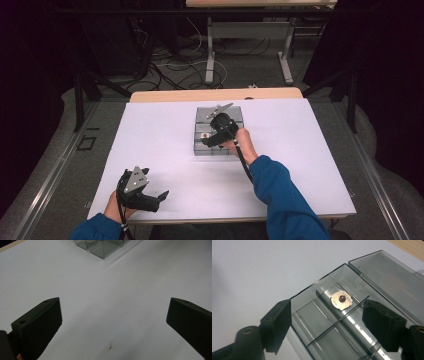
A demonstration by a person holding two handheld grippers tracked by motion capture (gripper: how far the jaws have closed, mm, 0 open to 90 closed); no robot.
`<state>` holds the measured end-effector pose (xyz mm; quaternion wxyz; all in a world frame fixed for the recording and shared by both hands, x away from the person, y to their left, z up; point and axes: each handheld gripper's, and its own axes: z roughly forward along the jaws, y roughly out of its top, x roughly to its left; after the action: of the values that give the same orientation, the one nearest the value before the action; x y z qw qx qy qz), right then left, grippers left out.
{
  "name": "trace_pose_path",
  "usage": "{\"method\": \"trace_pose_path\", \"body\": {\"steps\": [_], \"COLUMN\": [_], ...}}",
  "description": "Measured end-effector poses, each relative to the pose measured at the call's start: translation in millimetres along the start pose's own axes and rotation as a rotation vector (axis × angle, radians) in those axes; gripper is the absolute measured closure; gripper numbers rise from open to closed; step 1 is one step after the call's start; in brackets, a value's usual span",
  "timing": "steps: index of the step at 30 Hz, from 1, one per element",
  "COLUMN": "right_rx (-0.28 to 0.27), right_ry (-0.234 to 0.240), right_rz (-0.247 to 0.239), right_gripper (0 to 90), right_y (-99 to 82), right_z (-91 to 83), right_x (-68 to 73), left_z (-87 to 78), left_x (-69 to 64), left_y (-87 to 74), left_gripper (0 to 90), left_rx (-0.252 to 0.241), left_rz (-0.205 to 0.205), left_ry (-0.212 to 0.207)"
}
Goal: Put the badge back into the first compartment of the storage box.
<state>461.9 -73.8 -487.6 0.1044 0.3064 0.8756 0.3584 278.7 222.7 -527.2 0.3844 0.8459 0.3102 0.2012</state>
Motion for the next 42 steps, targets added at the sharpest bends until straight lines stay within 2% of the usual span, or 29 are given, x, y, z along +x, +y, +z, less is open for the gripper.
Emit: {"method": "trace_pose_path", "body": {"steps": [3, 4, 5, 8, 9, 11, 14, 17, 19, 21, 24, 27, 29, 30, 34, 38, 42], "right_rx": [-0.007, -0.023, -0.011, -0.037, -0.034, -0.038, -0.070, -0.065, -0.105, -0.087, -0.109, -0.082, -0.107, -0.097, -0.121, -0.127, -0.130], "right_ry": [0.016, 0.022, 0.028, 0.040, 0.048, 0.051, 0.057, 0.086, 0.100, 0.117, 0.108, 0.087, 0.080, 0.080, 0.078, 0.052, 0.018], "right_rz": [0.026, 0.025, 0.025, 0.026, 0.024, 0.024, 0.027, 0.039, 0.041, 0.048, 0.050, 0.047, 0.049, 0.054, 0.066, 0.071, 0.074], "right_gripper": [17.0, 15.9, 15.4, 12.4, 11.0, 8.4, 4.6, 1.5, 0.1, 0.0, 0.0, 0.0, 0.0, 0.0, 0.0, 0.0, 0.0], "right_y": [-5.8, -8.2, -10.1, -17.1, -19.2, -23.7, -30.6, -37.5, -44.2, -50.2, -61.3, -70.5, -76.7, -79.8, -95.5, -112.1, -127.7], "right_z": [-8.4, -10.1, -13.7, -20.7, -23.9, -28.5, -34.3, -43.0, -44.8, -49.7, -54.5, -63.7, -69.9, -75.2, -90.6, -102.7, -110.7], "right_x": [3.0, 3.4, 3.5, 3.8, 3.7, 3.6, 2.1, 1.2, 1.1, 1.3, 1.0, -0.3, -0.5, -0.1, 0.2, 0.3, -1.1], "left_z": [-0.9, -1.0, -1.1, -0.5, -1.1, -0.9, -0.6, -1.2, -1.2, -1.0, -1.1, -1.2, -1.7, -1.7, -1.8, -2.0, -1.7], "left_x": [0.9, 0.9, 0.7, -0.7, 0.5, 0.7, -0.3, 0.5, 0.6, 0.5, 0.5, 0.5, 0.2, -0.9, -0.9, -0.6, -0.8], "left_y": [-0.1, -0.1, 0.2, -0.2, 0.1, 0.0, 0.2, 0.2, 0.2, 0.3, 0.3, 0.6, 0.7, 0.6, 0.3, 0.7, 0.7], "left_gripper": [0.1, 0.1, 0.1, 0.0, 0.0, 0.0, 0.0, 0.1, 0.1, 0.1, 0.0, 0.0, 0.0, 0.0, 0.0, 0.0, 0.0], "left_rx": [-0.006, -0.007, -0.006, -0.004, -0.004, -0.006, -0.001, -0.005, -0.005, -0.005, -0.006, -0.002, -0.002, -0.004, -0.007, -0.003, -0.006], "left_rz": [0.004, 0.004, 0.005, 0.001, 0.013, 0.006, 0.007, 0.008, 0.008, 0.013, 0.008, 0.015, 0.018, 0.004, -0.006, 0.006, 0.001], "left_ry": [0.007, 0.006, 0.009, 0.000, 0.011, 0.007, 0.001, 0.011, 0.011, 0.010, 0.010, 0.012, 0.013, 0.008, 0.011, 0.010, 0.010]}}
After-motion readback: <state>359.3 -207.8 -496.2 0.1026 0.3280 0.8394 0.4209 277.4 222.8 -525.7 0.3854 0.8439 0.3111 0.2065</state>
